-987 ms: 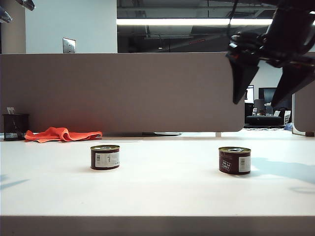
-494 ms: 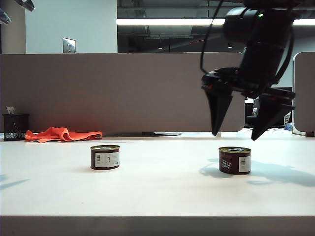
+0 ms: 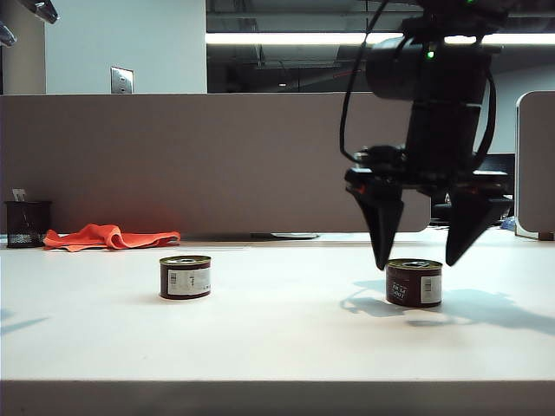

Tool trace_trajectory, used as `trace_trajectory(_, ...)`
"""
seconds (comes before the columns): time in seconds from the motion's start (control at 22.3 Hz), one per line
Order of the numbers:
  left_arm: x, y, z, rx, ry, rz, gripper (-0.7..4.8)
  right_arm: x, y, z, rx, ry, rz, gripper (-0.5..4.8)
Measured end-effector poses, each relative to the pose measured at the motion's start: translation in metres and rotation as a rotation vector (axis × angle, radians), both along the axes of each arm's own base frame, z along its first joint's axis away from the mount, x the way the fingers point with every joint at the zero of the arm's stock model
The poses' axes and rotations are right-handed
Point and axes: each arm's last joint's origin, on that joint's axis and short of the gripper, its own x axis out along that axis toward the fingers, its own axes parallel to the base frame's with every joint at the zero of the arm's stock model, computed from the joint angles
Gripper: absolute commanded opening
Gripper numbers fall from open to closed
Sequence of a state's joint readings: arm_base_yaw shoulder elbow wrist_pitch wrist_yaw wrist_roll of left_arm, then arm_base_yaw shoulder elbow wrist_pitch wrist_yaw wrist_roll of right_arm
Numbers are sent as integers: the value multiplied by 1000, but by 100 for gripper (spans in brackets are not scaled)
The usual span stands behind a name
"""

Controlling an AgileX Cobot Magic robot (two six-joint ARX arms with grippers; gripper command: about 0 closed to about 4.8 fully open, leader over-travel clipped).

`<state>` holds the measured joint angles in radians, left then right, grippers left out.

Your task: Stack a can of tomatoes on the right onto the can of tomatoes on the left.

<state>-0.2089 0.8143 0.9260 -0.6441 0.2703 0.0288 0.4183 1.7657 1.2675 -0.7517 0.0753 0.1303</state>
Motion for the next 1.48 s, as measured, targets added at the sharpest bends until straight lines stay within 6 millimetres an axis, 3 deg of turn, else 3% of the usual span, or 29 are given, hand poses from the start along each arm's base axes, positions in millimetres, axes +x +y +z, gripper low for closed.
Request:
trace_trajectory(0.22,0,0,0,0,0,0,291,1,-1,-4,-20,12,-8,479)
trace_trajectory(0.27,0,0,0,0,0,0,291,1,-1,-4,-17,13,-7,441)
trace_trajectory(0.4,0,0,0,0,0,0,291,1,-1,-4,-17,13,-6,405)
trace_trajectory(0.49,0,0,0,0,0,0,291,1,-1,-4,-15,14,-6,351)
trace_trajectory(0.67,0,0,0,0,0,0,291,1,0,-4,-1,20,0,300)
trace_trajectory(1.35,0,0,0,0,0,0,291,6,3,0,28,-8,26,295)
trace_trajectory(1.48,0,0,0,0,0,0,291,20,11,34,92,-99,50,295)
